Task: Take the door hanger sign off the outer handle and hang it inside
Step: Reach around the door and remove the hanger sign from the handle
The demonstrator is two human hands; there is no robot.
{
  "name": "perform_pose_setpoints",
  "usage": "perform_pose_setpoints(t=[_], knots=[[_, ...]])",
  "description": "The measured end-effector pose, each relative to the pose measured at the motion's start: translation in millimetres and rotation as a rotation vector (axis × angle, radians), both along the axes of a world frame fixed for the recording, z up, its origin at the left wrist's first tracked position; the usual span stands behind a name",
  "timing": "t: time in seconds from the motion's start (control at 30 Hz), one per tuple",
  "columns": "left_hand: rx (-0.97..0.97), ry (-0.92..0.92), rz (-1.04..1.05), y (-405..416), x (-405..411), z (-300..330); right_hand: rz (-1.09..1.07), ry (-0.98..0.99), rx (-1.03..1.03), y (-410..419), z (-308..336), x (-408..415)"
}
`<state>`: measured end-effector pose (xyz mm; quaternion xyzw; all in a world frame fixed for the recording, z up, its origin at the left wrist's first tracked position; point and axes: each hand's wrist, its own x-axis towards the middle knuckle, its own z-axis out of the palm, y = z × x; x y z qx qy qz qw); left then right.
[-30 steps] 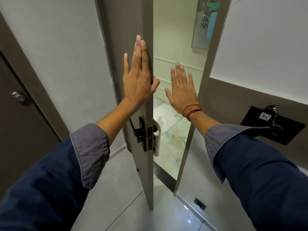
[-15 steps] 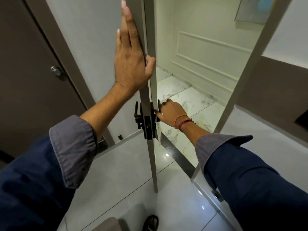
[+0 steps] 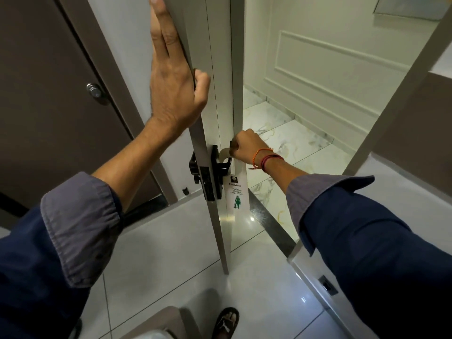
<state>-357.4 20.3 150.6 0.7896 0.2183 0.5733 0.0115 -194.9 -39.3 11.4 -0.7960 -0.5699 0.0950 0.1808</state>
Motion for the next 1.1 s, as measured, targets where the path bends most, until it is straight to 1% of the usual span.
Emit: perform_pose_setpoints(t=[0.3, 0.47, 0.57, 0.7, 0.73, 0.77, 0.8, 0.83, 0.87, 0.93, 0.97, 1.0, 1.03, 1.1], knots=[[0.032, -0.02, -0.016, 14, 0, -5, -0.061, 0.024, 0.048, 38, -8, 22], [0.088, -0.078, -0.038, 13, 9, -7, -0.128, 0.073, 0.084, 53, -9, 37], [0.082, -0.055, -0.068, 8, 14, -6, -0.179, 0.1, 0.085, 54, -9, 47], [0.192, -0.024, 0.097, -3, 22, -9, -0.279, 0.066, 0.051, 40, -13, 64], [0.246, -0.039, 0.069, -11, 28, -11, -0.307, 0.069, 0.052, 32, -13, 72], [0.303, -0.046, -0.004, -20, 32, -14, -0.33, 0.079, 0.053, 26, -12, 75], [0.328, -0.047, -0.124, -32, 43, -22, -0.366, 0.088, 0.049, 15, -12, 83], [0.291, -0.021, -0.244, -44, 53, -34, -0.402, 0.109, 0.043, 5, -11, 89], [0.182, 0.038, -0.346, -55, 64, -50, -0.441, 0.13, 0.038, -7, -9, 95], [-0.176, 0.213, -0.457, -70, 88, -91, -0.509, 0.211, 0.05, -35, -3, 108], [-0.354, 0.317, -0.467, -73, 100, -113, -0.543, 0.253, 0.073, -49, -2, 113], [-0.486, 0.425, -0.463, -77, 112, -137, -0.59, 0.282, 0.09, -64, -1, 118], [-0.569, 0.533, -0.45, -81, 126, -159, -0.645, 0.307, 0.11, -82, 0, 123], [-0.622, 0.725, -0.438, -93, 147, -194, -0.766, 0.356, 0.137, -116, -3, 132]])
